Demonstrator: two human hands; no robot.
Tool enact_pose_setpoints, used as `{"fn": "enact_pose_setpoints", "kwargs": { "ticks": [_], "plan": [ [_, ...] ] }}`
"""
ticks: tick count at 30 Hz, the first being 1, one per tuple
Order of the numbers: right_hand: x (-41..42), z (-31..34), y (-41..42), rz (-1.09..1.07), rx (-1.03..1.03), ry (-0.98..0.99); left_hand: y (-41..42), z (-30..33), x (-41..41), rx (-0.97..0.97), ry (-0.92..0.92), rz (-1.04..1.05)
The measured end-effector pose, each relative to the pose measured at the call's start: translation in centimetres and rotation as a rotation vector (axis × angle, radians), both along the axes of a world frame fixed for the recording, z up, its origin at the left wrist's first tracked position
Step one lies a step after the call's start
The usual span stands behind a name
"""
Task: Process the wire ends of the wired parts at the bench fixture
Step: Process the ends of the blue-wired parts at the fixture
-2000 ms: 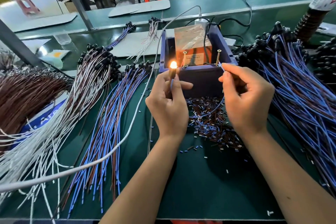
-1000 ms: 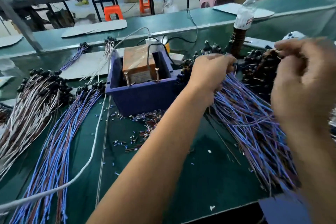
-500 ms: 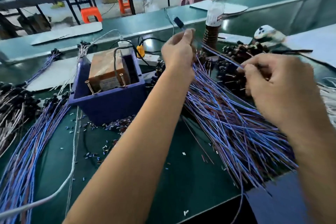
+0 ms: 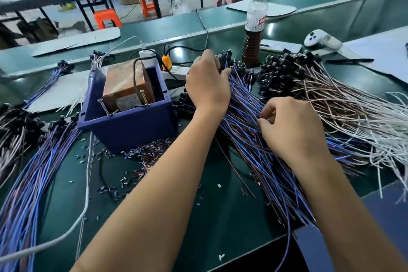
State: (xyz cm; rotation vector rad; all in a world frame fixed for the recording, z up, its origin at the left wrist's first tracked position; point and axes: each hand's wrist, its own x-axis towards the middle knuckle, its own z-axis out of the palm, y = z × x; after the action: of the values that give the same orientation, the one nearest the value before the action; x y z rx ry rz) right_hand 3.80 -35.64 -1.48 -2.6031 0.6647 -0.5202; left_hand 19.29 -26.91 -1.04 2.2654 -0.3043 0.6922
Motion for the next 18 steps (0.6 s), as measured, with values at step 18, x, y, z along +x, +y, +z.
{"fn": "enact_pose_setpoints", "kwargs": {
  "ticks": [18],
  "plan": [
    [4.4, -1.0, 16.8, 0.473, 0.124, -0.049, 20.9, 0.1, -5.3, -0.068, 0.523, -0.34]
  ]
}}
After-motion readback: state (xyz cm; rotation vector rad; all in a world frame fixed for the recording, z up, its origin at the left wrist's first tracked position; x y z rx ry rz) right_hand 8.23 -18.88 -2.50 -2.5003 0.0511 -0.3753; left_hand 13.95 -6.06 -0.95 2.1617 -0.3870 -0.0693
